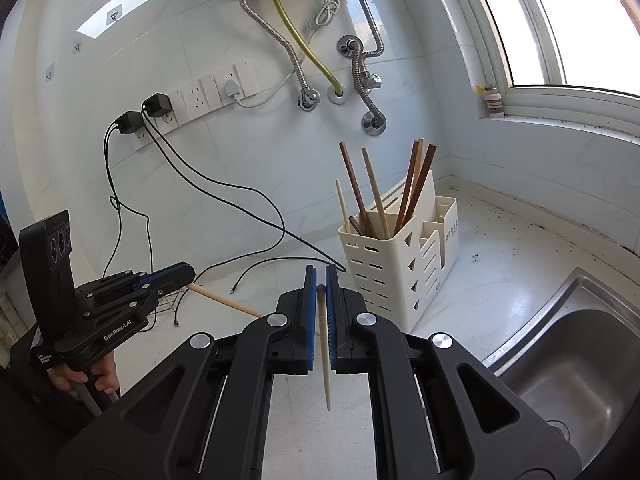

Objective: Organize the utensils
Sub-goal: 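Carry both light chopsticks toward the white holder with both tools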

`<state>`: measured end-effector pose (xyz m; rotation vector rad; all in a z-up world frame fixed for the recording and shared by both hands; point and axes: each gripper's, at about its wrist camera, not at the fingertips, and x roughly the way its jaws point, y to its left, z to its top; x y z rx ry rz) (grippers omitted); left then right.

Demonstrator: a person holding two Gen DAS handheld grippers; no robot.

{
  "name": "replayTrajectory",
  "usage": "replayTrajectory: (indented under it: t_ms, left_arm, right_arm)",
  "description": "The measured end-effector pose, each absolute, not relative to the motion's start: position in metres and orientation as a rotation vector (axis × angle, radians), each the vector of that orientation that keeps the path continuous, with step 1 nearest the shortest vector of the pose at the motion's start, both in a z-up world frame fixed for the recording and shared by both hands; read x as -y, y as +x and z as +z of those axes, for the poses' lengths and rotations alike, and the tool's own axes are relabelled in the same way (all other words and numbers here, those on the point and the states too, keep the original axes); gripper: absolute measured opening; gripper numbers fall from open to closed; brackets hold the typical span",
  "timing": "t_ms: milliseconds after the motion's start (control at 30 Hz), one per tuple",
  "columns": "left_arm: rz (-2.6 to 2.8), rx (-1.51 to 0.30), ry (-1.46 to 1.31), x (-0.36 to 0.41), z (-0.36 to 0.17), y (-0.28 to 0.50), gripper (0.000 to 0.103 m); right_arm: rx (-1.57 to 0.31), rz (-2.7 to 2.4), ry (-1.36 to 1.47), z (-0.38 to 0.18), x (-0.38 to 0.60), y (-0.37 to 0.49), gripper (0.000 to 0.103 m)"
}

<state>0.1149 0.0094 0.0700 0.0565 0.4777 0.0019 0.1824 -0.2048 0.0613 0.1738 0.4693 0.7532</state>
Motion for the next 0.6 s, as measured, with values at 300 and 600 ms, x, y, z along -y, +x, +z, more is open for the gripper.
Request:
replayTrajectory:
  t_ms: [300, 600]
  left_arm:
    - [0.008, -0.452, 0.062, -0.009, 0.082, 0.13, 0.005]
    - [-0.005, -0.436, 0.065, -0.009, 0.096, 0.138, 0.005]
  right_arm:
    - [-0.462, 0.749, 0.179, 0.063, 0.208, 0.181, 0.004]
    - [-0.46, 0.74, 0.193, 0.064, 0.211, 0.183, 0.004]
